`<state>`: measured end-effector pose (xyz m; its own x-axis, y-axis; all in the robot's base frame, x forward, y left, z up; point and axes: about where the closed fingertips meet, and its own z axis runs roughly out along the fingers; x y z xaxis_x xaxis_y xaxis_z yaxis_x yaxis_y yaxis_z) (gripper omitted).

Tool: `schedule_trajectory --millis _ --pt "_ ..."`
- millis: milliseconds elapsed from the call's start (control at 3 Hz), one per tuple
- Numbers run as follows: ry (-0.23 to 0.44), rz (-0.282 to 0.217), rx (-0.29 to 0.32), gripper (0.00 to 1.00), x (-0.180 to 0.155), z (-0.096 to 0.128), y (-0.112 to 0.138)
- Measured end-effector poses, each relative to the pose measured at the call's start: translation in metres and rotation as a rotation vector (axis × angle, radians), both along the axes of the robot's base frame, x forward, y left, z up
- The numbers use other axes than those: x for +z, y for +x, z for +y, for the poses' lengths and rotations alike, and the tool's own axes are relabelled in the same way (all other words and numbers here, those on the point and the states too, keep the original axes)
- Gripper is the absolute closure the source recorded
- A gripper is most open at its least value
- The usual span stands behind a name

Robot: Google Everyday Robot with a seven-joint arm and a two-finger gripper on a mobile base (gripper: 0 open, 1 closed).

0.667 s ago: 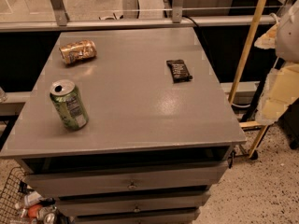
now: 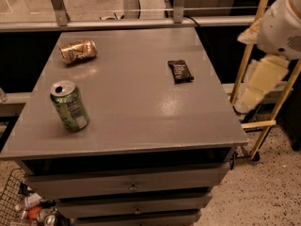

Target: Move rxbar chocolate near green can

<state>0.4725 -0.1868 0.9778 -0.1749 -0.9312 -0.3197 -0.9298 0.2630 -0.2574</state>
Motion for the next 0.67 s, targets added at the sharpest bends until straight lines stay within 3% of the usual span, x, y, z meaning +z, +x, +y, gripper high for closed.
schedule_trajectory --millis 667 --pt "0.302 -0.016 0.055 0.0 -0.03 0.121 0.097"
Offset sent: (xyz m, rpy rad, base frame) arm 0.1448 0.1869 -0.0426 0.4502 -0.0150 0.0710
